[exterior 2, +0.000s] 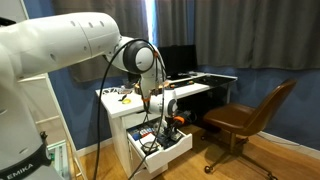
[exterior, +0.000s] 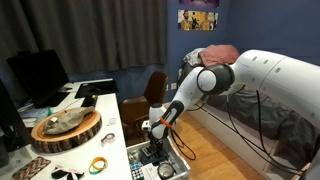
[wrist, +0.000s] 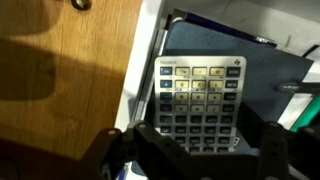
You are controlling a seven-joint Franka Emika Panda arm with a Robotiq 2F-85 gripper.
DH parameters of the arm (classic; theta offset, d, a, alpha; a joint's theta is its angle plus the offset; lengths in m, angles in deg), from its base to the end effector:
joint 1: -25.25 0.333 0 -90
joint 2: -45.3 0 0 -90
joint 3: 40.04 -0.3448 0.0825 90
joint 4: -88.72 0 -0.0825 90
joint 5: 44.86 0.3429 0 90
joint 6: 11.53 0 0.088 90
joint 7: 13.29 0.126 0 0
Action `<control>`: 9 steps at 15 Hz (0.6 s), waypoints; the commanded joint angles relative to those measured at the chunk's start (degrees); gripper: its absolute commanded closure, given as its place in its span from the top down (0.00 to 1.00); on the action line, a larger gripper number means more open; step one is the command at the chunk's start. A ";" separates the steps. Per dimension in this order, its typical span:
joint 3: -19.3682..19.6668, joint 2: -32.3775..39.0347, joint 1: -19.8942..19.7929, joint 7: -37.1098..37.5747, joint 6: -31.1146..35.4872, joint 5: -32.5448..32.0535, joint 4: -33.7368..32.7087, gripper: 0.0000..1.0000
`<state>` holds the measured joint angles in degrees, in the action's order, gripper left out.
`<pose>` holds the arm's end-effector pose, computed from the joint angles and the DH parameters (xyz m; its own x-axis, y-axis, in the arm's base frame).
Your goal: Pick up the calculator from the open drawer and put it on the table
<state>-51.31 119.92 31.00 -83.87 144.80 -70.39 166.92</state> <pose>0.6585 0.1858 -0.0316 -0.2069 0.9783 0.0091 0.9735 0.2050 0.1017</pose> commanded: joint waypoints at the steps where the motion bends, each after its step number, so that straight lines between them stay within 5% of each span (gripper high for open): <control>1: -3.22 -7.54 -3.33 -0.88 0.58 0.60 10.12 0.54; 9: -6.24 -21.58 -6.70 0.54 -6.79 9.44 24.84 0.54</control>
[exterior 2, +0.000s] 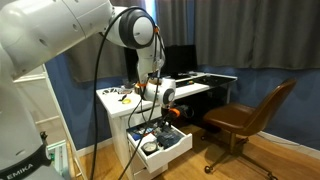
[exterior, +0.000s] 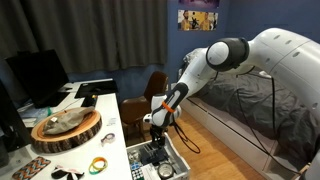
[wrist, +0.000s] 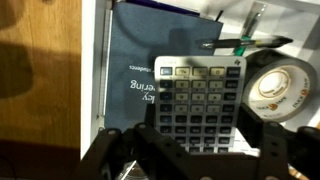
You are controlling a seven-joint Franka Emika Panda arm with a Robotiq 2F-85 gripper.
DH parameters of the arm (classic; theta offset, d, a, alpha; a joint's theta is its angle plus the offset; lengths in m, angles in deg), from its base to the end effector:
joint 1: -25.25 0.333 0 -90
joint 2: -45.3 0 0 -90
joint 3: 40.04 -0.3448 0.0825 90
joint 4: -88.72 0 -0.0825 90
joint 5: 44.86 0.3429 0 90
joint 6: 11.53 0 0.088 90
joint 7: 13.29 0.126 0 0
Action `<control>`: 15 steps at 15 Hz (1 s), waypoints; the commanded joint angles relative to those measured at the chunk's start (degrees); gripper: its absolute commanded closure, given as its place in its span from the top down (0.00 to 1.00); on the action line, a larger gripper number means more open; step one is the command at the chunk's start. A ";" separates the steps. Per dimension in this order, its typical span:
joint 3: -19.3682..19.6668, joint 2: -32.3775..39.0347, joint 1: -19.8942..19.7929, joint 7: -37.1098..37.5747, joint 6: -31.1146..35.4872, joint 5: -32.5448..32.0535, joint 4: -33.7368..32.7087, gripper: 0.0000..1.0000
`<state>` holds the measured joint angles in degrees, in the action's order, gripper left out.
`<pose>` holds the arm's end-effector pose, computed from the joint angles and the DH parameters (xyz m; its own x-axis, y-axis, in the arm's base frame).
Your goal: Pick up the calculator from the open drawer and put it on the table
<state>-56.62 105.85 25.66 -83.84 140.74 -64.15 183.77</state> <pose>0.6230 0.1774 0.0439 -0.1150 0.9887 0.0960 0.9929 0.1174 -0.0196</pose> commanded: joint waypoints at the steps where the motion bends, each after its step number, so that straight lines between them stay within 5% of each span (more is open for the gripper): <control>1: -1.12 -9.25 -1.56 0.56 -3.48 4.07 9.53 0.54; 15: -14.97 -27.81 -11.69 -11.15 0.26 23.81 26.75 0.54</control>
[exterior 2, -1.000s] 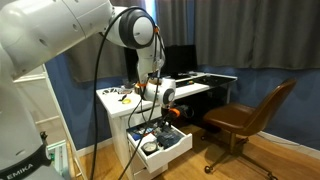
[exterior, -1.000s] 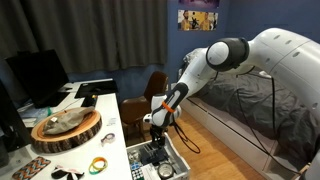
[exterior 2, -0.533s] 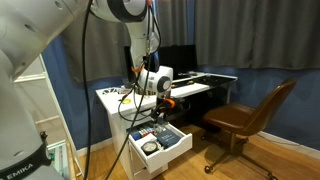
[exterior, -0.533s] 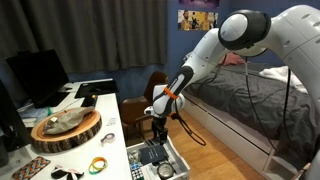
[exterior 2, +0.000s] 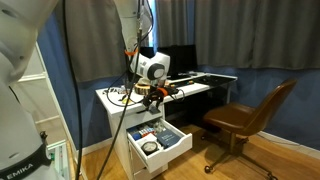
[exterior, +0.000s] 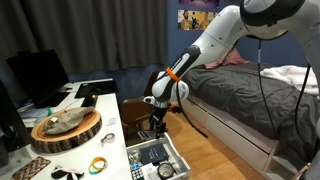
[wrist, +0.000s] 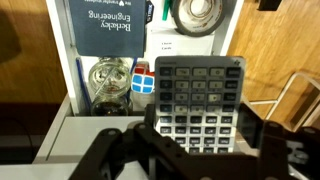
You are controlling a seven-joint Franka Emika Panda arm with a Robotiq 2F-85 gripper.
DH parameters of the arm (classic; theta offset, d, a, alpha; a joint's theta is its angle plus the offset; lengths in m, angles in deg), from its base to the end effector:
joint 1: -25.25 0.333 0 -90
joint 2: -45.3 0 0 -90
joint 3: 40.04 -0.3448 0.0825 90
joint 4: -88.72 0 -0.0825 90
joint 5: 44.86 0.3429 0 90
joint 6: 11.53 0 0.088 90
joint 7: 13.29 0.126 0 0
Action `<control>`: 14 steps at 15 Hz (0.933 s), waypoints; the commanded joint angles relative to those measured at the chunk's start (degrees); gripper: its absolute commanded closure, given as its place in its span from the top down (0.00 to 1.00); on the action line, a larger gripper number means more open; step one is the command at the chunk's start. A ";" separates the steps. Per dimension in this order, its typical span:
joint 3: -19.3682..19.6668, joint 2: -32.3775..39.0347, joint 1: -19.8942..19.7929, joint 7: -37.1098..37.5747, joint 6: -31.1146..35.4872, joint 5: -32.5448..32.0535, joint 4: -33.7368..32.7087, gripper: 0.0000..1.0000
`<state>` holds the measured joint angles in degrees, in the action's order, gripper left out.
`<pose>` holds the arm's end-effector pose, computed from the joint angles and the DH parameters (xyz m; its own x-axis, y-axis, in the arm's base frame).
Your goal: Pick up the calculator from the open drawer and put it on the table
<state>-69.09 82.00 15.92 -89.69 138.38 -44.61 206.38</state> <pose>0.5536 0.1876 0.1968 -0.0045 0.9598 0.2805 0.9961 0.0290 -0.0834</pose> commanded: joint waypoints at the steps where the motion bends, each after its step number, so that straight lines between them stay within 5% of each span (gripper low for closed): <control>1: 0.90 -1.39 1.40 -2.71 0.56 3.24 0.58 0.54; 2: 0.90 -1.91 1.66 -3.09 0.54 3.71 0.67 0.79; 9: 1.78 -1.36 2.21 -2.94 0.53 3.53 0.57 0.79; 10: 1.78 -1.36 2.21 -2.94 0.53 3.53 0.57 0.54; 14: 2.67 -5.97 4.04 -0.35 -1.91 3.13 1.62 0.54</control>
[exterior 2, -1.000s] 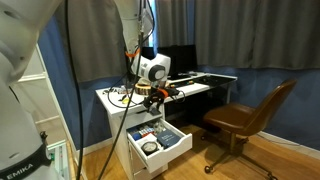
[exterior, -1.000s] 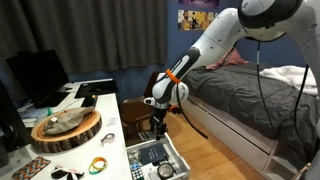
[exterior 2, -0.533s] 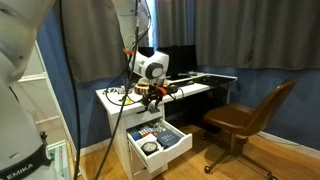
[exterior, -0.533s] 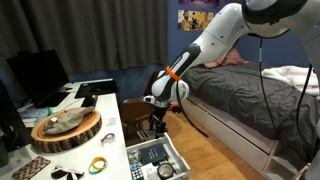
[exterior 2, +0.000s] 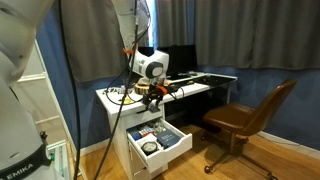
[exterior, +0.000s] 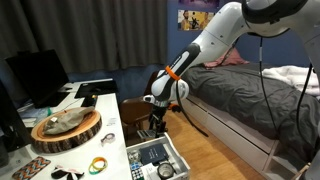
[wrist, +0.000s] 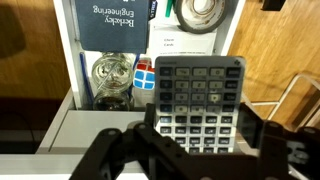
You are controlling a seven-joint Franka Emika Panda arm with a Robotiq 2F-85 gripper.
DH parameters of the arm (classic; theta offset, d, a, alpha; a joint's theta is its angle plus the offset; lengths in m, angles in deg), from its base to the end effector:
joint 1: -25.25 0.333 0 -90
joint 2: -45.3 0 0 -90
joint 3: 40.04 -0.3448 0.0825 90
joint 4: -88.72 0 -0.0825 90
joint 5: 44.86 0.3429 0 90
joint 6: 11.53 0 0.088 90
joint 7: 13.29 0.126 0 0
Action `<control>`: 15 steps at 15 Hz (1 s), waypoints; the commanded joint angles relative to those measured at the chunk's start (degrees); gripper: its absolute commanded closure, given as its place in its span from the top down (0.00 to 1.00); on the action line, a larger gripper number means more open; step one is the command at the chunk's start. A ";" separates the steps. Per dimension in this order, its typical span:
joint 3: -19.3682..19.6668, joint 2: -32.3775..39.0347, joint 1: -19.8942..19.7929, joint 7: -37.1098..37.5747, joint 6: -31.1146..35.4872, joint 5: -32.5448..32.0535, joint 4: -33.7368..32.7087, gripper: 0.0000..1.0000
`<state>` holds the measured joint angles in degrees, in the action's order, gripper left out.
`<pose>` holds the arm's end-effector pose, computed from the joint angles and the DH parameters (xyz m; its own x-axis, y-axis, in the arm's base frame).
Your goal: Pick up the calculator from the open drawer and put it on the table
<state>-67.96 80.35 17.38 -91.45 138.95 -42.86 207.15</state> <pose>0.5514 0.1903 0.2051 -0.0241 0.9601 0.2785 0.9971 0.0431 -0.0626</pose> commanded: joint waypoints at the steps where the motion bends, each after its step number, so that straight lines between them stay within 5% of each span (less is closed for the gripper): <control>1: 1.80 -5.19 3.40 2.27 -2.89 1.33 0.83 0.54; 6: 4.34 -8.55 11.55 11.87 -9.27 0.01 -1.63 0.54; 11: 9.94 -7.05 24.01 29.96 -10.85 -8.34 -6.04 0.54; 15: 12.25 -3.40 29.57 42.23 -14.80 -14.47 -11.52 0.54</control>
<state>-57.93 73.76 43.58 -57.02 128.01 -53.14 200.94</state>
